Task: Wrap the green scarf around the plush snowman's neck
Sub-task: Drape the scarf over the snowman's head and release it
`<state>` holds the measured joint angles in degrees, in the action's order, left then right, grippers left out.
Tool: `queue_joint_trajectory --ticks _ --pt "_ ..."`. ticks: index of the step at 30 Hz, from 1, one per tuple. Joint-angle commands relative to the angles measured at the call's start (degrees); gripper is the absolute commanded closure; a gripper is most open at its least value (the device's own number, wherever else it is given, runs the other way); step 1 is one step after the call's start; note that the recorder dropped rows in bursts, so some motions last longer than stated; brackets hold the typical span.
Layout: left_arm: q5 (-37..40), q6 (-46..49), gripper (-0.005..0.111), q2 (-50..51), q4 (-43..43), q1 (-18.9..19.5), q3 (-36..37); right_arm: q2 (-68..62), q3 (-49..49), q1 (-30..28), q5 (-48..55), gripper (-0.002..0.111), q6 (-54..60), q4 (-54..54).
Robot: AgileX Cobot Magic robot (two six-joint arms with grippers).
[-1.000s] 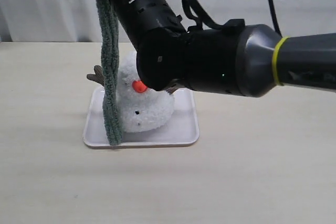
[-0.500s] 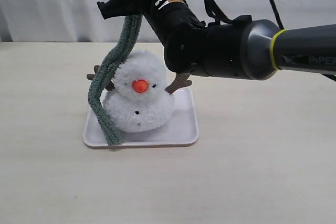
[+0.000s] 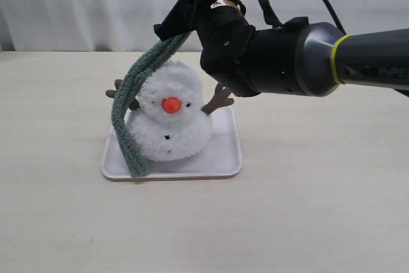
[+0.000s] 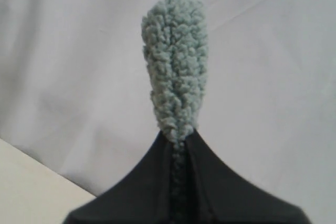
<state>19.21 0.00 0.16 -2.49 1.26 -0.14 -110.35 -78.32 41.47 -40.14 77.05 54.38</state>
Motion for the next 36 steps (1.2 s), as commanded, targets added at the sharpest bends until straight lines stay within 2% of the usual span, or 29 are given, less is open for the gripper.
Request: queue_joint_trajectory --ticks 1,6,9,16,18,21,23,27,32,36 --pt "-0.69 0.00 0.107 -0.16 0.17 0.02 0.14 0.69 -0.25 -0.31 -1.96 0.104 -5.02 -0.62" --pt "-0.69 0.00 0.107 -0.16 0.17 0.02 0.14 0.58 -0.25 -0.31 -1.76 0.104 -21.40 -14.22" --pt "-0.69 0.00 0.107 -0.16 0.17 0.02 0.14 0.10 -0.25 -0.31 -2.01 0.104 -24.26 -22.47" --pt "-0.69 0.00 0.107 -0.16 0.17 0.02 0.14 -1.48 -0.25 -2.83 -3.52 0.104 -25.80 -22.85" --pt "-0.69 0.00 0.107 -0.16 0.17 0.02 0.14 -1.72 -0.25 -4.23 -3.64 0.104 -32.39 -23.23" --pt "-0.57 0.00 0.107 -0.16 0.17 0.02 0.14 -1.72 -0.25 -6.23 -5.03 0.104 -47.50 -32.63" --pt "-0.69 0.00 0.107 -0.16 0.17 0.02 0.14 -1.72 -0.25 -6.74 -5.32 0.104 -48.34 -40.53" --pt "-0.69 0.00 0.107 -0.16 0.17 0.02 0.14 -1.72 -0.25 -7.61 -4.07 0.104 -46.70 -41.37" --pt "-0.69 0.00 0.107 -0.16 0.17 0.02 0.14 -1.72 -0.25 -9.29 13.61 0.104 -44.55 -41.40" --pt "-0.69 0.00 0.107 -0.16 0.17 0.02 0.14 -1.72 -0.25 -9.29 20.72 0.104 -39.75 -41.40"
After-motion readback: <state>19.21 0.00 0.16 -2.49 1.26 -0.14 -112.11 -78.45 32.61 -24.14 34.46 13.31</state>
